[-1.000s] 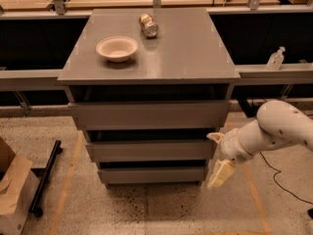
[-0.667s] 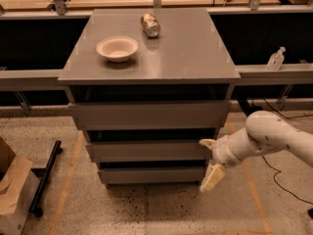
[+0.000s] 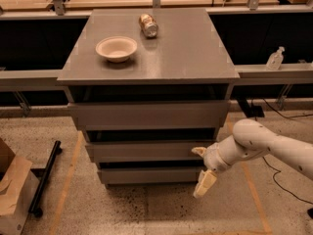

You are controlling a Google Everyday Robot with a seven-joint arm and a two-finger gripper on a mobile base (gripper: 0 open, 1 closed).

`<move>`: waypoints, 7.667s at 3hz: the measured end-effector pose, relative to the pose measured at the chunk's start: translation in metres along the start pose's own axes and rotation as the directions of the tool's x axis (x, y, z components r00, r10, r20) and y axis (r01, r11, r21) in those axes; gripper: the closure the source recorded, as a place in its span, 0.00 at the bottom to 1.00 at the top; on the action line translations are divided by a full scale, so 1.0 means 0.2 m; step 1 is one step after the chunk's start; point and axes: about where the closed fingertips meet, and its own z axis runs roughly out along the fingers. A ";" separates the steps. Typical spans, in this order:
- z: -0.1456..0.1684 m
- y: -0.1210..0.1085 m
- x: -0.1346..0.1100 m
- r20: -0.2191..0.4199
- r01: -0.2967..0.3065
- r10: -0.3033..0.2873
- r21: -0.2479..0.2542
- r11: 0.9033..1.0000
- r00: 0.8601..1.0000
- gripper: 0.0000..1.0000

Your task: Open bottom drawer

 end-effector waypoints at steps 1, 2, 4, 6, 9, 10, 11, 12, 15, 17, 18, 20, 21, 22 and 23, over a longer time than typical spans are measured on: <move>0.11 -0.07 0.04 -0.001 -0.028 0.028 0.012 1.000 1.000 0.00; 0.23 -0.18 0.13 -0.030 -0.046 0.047 0.044 0.998 0.998 0.00; 0.45 -0.37 0.27 -0.026 -0.085 0.086 0.033 0.996 0.996 0.00; 0.57 -0.42 0.37 0.018 -0.132 0.132 0.018 0.991 0.991 0.00; 0.92 -0.45 0.56 -0.046 -0.202 0.201 0.001 0.979 0.978 0.00; 1.01 -0.46 0.66 -0.046 -0.234 0.234 -0.001 0.972 0.971 0.00; 1.05 -0.52 0.73 0.006 -0.262 0.262 0.022 0.965 0.965 0.00; 1.07 -0.61 0.79 0.079 -0.276 0.271 0.059 0.959 0.959 0.00; 1.20 -0.84 0.84 0.223 -0.286 0.263 0.080 0.955 0.939 0.00; 1.32 -0.77 0.86 0.165 -0.277 0.267 0.036 0.960 0.949 0.00; 1.29 -0.65 0.86 0.093 -0.288 0.285 0.022 0.957 0.954 0.00; 1.23 -0.25 0.83 0.014 -0.363 0.365 -0.080 0.928 0.931 0.00; 1.24 -0.24 0.83 0.013 -0.363 0.365 -0.082 0.928 0.931 0.00; 1.28 -0.27 0.86 0.037 -0.371 0.377 -0.105 0.923 0.926 0.00; 1.32 -0.24 0.91 0.037 -0.397 0.406 -0.140 0.907 0.913 0.00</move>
Offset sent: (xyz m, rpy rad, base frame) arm 0.0622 -0.0011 -0.0919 -0.0864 -0.0245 -0.1079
